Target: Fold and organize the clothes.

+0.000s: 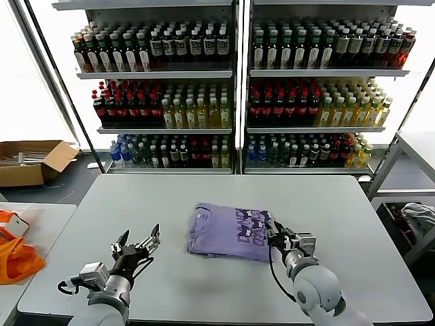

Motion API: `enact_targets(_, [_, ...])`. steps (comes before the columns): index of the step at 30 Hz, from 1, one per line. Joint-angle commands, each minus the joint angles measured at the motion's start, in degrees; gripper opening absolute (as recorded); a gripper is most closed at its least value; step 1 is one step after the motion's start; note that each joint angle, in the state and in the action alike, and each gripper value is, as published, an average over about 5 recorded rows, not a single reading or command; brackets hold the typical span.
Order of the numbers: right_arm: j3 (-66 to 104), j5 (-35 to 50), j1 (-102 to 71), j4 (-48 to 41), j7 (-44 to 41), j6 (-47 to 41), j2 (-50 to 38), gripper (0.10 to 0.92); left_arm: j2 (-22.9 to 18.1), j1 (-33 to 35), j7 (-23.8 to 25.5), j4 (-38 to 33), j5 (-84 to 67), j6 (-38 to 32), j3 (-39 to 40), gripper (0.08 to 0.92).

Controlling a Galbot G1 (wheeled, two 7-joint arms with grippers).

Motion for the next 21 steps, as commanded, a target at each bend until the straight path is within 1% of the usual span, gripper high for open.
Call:
enact_targets(1, [-9.0,-10.4,-2.3,6.6,-4.3,-1.5,-0.3,0.434,0.0,0.4,0.0,-0.3,0.2,-0.1,-0.1,0.823])
enact_targets(6, [-12.7,-4.8,-1.1,5.3,-0.9,-1.7,-2.2,0.581,0.1,0.7,0.0,-0.3,0.2,-0.1,-0.3,0.823])
enact_targets(11, [-12.7,-4.2,-0.9,3.5,0.3,-1.7,-3.4,0.728,-0.2,0.6,0.0,-0.2,0.2,-0.1,-0.2,0.823])
enact_targets(14, [-12.0,-4.0,-1.4,2.8,0.7,-1.7,-3.4,0.795,-0.4,0.8,0.0,-0.2,0.2,-0.1,-0.2,0.823])
enact_targets(17, [-11.3,-3.7,-1.9,2.5,0.9,-1.7,-3.3,0.819,-0.4,1.0,0.0,-0.2,0.2,-0.1,-0.2,0.822])
enact_targets(21, [-11.1,-3.6,-2.2,2.4,1.1,-1.7,-3.1,0.822,-0.5,1.1,0.0,-0.4,0.3,-0.1,-0.2,0.823])
